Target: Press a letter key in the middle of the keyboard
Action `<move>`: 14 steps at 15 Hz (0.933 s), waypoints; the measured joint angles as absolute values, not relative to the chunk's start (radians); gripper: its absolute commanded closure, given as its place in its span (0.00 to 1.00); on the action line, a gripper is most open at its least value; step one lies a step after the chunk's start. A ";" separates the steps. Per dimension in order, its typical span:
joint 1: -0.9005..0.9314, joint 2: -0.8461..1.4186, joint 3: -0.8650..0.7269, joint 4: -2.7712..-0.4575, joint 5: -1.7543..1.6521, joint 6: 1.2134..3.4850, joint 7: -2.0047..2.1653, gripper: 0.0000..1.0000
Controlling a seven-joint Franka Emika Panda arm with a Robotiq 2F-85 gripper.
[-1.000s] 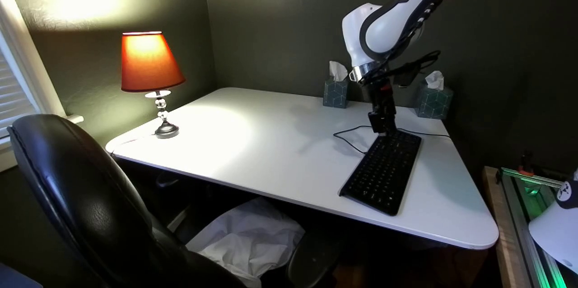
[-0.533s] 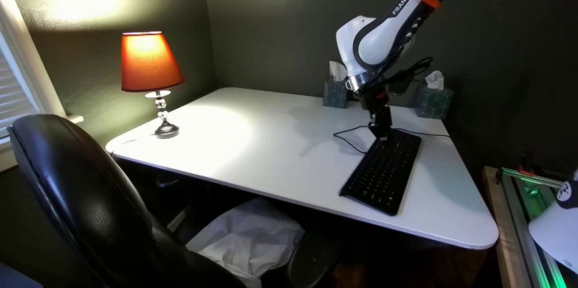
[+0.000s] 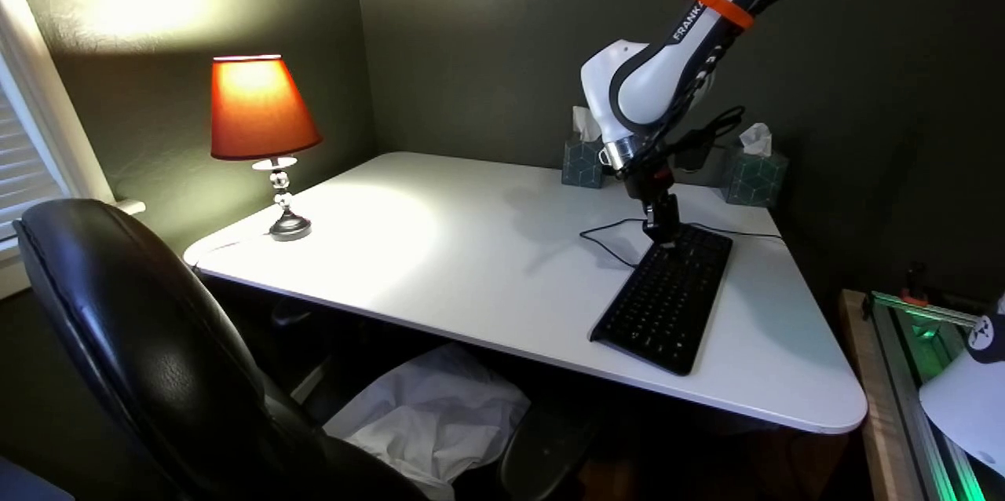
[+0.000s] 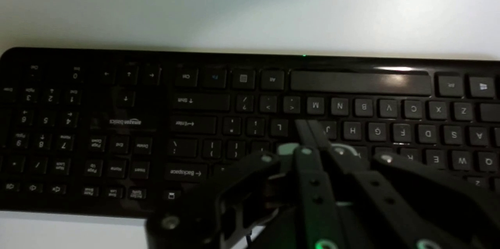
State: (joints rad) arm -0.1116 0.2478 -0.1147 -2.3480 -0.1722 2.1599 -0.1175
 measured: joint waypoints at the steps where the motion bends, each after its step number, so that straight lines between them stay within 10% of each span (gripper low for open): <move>1: -0.112 0.248 -0.115 -2.348 -0.172 2.160 -0.117 1.00; 14: -0.112 0.300 -0.115 -2.335 -0.172 2.160 -0.117 1.00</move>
State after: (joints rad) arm -0.1117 0.2996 -0.1147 -2.3350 -0.1723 2.1599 -0.1167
